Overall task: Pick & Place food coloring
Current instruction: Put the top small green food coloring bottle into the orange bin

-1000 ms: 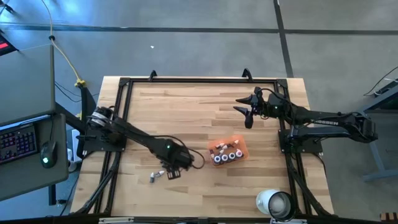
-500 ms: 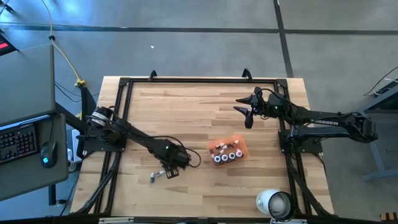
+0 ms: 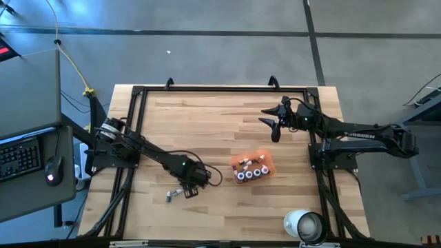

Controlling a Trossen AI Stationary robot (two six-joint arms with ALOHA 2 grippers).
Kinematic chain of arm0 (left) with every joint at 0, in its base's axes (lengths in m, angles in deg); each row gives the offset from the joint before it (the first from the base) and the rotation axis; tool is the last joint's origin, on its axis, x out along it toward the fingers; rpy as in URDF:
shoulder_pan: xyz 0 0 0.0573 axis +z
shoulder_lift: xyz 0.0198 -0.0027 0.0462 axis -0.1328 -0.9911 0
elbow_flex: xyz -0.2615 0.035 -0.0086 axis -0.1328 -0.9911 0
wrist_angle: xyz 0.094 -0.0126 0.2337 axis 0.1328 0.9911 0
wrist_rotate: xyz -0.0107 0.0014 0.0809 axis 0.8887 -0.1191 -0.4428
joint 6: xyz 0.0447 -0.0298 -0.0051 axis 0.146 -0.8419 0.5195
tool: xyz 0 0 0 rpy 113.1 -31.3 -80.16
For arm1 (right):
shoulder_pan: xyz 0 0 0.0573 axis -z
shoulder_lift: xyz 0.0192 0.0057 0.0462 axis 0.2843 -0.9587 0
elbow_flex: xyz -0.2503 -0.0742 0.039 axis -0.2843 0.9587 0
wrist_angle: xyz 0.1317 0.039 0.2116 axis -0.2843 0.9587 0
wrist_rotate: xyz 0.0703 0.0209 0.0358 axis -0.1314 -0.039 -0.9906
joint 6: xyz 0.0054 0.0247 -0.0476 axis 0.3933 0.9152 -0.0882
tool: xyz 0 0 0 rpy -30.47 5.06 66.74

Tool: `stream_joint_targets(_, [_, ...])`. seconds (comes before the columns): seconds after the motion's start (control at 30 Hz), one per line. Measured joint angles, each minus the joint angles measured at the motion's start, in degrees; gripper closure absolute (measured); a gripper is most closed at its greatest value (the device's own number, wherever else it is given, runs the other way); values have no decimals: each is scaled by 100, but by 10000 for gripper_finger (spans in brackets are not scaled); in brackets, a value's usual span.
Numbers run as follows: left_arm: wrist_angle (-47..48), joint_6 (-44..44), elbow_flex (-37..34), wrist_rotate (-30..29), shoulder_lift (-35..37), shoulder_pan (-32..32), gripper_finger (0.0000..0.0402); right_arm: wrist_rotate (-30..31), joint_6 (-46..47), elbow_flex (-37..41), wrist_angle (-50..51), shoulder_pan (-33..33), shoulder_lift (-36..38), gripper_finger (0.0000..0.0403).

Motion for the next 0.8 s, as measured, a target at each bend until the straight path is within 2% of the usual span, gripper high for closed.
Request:
stream_joint_targets(0.2, [-13, -44, 65, -9, -21, 0, 298, 0, 0, 0, 0, 0, -1, 236])
stream_joint_targets(0.4, [-470, 263, 654, -242, -32, 104, 331, 0, 0, 0, -7, 0, -1, 236])
stream_joint_targets(0.67, [-1585, 1798, 1727, -789, -32, 809, 337, 0, 0, 0, -33, 0, -1, 236])
stream_joint_targets(0.8, [-2616, 2771, 1829, -405, -24, 1192, 338, 0, 0, 0, -29, 0, -1, 236])
